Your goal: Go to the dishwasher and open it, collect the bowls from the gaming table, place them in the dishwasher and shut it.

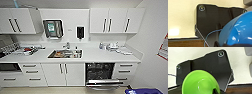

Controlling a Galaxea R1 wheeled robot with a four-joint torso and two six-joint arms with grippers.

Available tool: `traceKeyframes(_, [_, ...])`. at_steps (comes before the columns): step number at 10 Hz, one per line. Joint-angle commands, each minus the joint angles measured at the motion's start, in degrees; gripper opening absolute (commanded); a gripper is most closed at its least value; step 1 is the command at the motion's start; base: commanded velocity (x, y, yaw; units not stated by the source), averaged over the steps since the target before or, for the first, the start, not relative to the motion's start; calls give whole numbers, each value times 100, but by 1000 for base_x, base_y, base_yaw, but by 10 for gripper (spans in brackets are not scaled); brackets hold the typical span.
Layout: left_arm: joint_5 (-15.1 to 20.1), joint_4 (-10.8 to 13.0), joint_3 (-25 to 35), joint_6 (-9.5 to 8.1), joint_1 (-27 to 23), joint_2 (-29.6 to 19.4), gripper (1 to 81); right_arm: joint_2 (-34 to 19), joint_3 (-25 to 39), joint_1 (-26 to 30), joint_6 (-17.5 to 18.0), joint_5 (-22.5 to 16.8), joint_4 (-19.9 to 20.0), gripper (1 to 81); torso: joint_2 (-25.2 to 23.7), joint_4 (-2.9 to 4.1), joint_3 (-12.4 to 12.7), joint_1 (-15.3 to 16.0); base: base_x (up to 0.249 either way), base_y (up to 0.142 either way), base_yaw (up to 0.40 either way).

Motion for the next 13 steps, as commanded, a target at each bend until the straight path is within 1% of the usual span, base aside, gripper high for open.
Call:
traceKeyframes(1, [251, -32, -8, 11, -142, -62, 10, -62, -19, 204, -24, -354, -19, 10, 0, 0, 0, 3, 170, 0, 0])
traceKeyframes(13, [259, -23, -8, 20, -133, -53, 10, -71, -28, 222, -15, -354, 25, 10, -5, 0, 2, 3, 162, 0, 0])
